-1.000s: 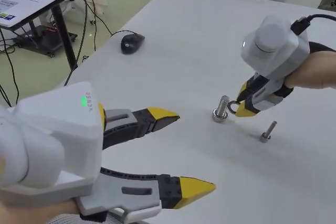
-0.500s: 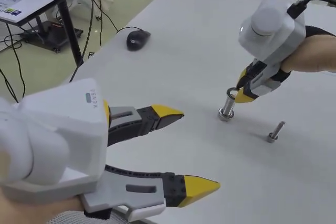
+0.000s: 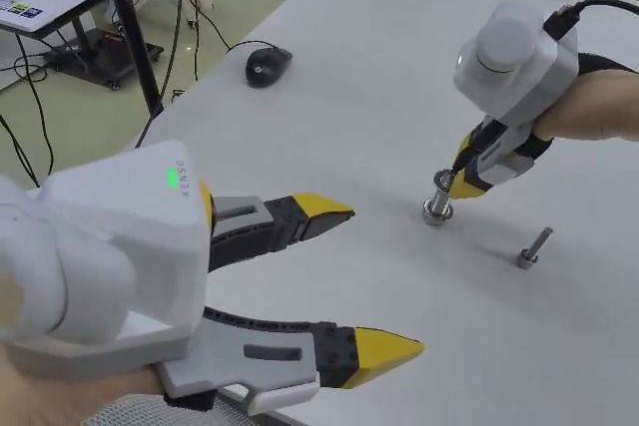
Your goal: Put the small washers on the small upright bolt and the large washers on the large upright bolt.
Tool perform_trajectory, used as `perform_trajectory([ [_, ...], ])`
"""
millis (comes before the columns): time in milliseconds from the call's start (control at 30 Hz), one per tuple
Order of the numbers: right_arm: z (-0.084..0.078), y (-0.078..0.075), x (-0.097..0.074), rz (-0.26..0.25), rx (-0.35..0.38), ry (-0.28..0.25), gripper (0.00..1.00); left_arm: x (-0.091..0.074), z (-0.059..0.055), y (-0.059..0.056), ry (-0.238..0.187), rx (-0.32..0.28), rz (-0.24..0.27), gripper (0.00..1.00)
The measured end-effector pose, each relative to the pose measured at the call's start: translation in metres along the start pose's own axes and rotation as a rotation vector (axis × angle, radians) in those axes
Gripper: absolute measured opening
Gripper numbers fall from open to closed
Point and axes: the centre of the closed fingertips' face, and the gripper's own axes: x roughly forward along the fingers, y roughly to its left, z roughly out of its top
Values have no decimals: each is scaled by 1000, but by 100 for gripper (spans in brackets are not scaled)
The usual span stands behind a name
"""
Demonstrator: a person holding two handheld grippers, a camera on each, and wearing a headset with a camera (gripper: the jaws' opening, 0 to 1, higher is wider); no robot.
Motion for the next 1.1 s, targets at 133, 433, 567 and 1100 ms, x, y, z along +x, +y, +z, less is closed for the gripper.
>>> perform_trajectory([
  [133,-1,-2,8,5,1,0,22,1,-1,1,3,-2,-1,60],
  [433,-9,1,23,9,20,5,22,4,-3,1,10,-12,-6,60],
  [567,-11,4,28,17,31,-2,22,4,-5,3,13,-15,-6,60],
  [1100,-14,6,31,12,40,-73,24,8,-7,7,25,-16,-16,60],
])
